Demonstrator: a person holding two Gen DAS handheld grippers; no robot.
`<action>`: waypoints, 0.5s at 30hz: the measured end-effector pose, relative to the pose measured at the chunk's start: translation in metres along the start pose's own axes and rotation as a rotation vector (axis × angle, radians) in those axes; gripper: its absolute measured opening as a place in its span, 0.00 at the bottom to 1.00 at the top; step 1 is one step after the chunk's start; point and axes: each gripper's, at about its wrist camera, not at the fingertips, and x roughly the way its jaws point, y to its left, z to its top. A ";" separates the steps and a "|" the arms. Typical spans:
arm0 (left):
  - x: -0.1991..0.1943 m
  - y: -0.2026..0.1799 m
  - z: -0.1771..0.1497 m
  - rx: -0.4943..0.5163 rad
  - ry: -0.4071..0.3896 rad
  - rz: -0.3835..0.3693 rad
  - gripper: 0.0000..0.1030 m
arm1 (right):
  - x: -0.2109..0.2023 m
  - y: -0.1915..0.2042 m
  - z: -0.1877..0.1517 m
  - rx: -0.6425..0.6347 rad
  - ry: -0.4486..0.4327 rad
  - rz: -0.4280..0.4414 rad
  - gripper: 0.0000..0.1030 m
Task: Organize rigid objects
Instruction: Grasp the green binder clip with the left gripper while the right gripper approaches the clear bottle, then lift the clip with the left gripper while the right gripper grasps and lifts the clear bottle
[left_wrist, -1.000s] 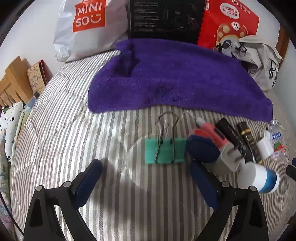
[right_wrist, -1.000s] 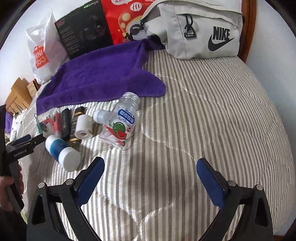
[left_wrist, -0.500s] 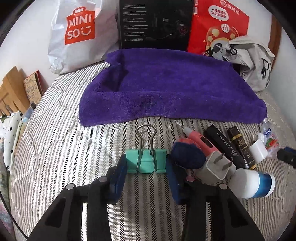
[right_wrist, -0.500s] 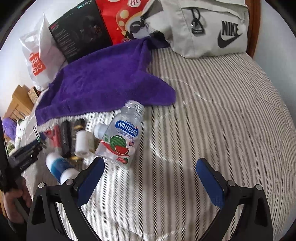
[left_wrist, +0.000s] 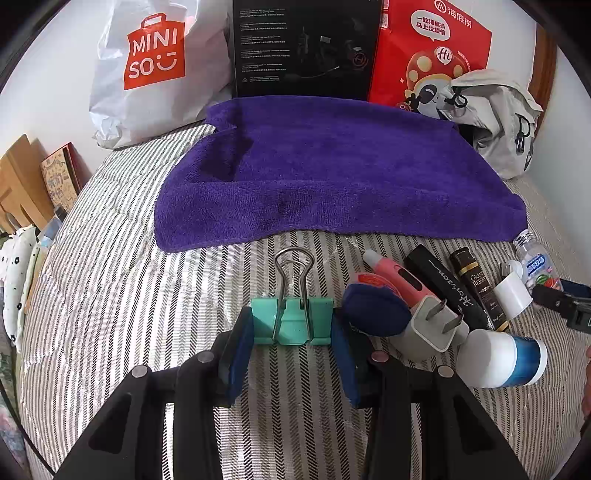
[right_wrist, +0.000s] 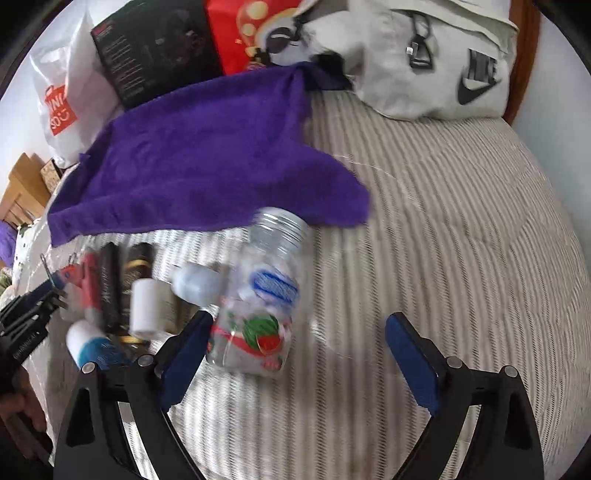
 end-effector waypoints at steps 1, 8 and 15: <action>0.000 0.000 0.000 0.000 0.000 0.001 0.38 | -0.002 -0.004 -0.001 0.000 0.000 -0.019 0.90; 0.000 -0.001 0.000 0.010 -0.006 0.001 0.38 | 0.007 -0.003 0.005 -0.057 -0.015 -0.045 0.88; 0.001 -0.002 0.000 0.014 -0.008 0.007 0.38 | 0.004 0.013 0.000 -0.158 -0.076 -0.021 0.57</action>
